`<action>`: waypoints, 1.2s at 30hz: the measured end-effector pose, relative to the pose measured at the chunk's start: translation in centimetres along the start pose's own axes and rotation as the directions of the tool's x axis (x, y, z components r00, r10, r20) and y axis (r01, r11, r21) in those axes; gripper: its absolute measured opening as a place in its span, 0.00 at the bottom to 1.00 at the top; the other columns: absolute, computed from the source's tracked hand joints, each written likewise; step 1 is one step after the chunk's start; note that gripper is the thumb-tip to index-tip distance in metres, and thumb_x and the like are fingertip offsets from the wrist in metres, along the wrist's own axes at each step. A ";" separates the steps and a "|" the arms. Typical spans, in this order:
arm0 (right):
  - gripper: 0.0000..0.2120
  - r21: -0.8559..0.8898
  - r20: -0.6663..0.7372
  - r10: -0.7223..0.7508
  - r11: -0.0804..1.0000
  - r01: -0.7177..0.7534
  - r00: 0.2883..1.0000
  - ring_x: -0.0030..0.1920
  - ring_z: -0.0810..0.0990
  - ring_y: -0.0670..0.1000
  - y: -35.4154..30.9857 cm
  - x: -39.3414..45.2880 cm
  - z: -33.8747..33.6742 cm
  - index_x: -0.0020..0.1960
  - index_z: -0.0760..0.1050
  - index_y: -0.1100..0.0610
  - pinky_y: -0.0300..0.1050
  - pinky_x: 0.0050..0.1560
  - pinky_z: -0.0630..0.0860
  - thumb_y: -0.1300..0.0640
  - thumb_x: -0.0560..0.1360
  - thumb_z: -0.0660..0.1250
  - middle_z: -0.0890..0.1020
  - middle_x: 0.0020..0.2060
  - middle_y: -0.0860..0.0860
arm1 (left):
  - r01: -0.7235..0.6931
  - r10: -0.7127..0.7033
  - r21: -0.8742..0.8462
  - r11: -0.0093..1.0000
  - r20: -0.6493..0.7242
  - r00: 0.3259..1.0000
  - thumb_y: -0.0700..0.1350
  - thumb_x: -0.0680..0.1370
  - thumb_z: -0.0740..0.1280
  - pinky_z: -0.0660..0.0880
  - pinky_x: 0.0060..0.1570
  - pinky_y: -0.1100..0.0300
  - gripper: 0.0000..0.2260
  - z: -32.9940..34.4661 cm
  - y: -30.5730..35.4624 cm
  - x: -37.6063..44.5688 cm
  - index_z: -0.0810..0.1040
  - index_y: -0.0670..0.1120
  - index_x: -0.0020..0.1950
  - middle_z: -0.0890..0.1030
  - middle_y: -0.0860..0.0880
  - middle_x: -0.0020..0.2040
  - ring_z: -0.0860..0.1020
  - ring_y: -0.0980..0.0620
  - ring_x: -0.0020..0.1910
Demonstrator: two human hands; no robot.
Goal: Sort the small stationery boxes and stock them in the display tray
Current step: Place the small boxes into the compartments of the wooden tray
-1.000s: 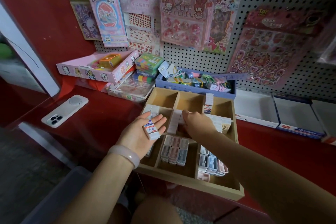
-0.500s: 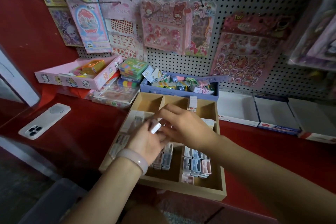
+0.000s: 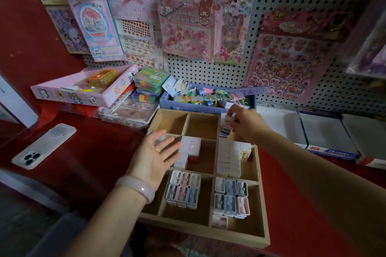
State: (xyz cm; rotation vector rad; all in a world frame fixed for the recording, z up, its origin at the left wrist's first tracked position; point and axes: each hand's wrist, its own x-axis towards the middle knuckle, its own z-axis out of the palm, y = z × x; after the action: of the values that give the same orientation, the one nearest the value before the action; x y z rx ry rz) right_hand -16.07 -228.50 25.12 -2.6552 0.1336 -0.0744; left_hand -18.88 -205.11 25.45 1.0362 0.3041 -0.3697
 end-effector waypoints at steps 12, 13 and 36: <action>0.20 -0.275 0.122 0.152 0.955 -0.113 0.981 0.48 0.75 0.58 0.3 2.4 3.0 0.66 0.60 0.62 0.43 0.36 0.68 0.59 0.77 0.63 0.77 0.55 0.60 | -0.072 0.074 0.030 0.997 -0.057 0.996 0.48 0.82 0.54 0.75 0.50 0.54 0.14 -1.1 0.4 0.1 0.70 0.46 0.64 0.73 0.41 0.64 0.79 0.47 0.50; 0.20 -0.238 0.117 0.173 0.961 -0.141 0.978 0.46 0.73 0.56 0.2 2.5 2.9 0.65 0.61 0.62 0.41 0.31 0.65 0.59 0.77 0.63 0.77 0.54 0.59 | -0.074 0.076 0.030 0.997 -0.056 0.996 0.48 0.82 0.54 0.75 0.49 0.54 0.13 -1.2 0.4 0.0 0.70 0.46 0.64 0.73 0.41 0.64 0.79 0.47 0.50; 0.10 0.363 0.358 -0.609 0.789 0.496 0.707 0.42 0.76 0.41 -28.8 -5.2 10.2 0.55 0.76 0.66 0.31 0.49 0.69 0.62 0.77 0.65 0.81 0.49 0.59 | -0.351 0.332 -0.004 0.936 -0.319 0.888 0.46 0.82 0.53 0.73 0.52 0.54 0.10 -17.8 9.0 -9.3 0.73 0.49 0.52 0.78 0.48 0.51 0.78 0.51 0.48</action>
State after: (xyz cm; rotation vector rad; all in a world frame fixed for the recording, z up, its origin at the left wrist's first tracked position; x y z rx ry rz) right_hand -18.13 -197.88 29.36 -2.2928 -0.8000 0.3267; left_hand -24.57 -183.98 27.84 1.0637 0.4066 0.1271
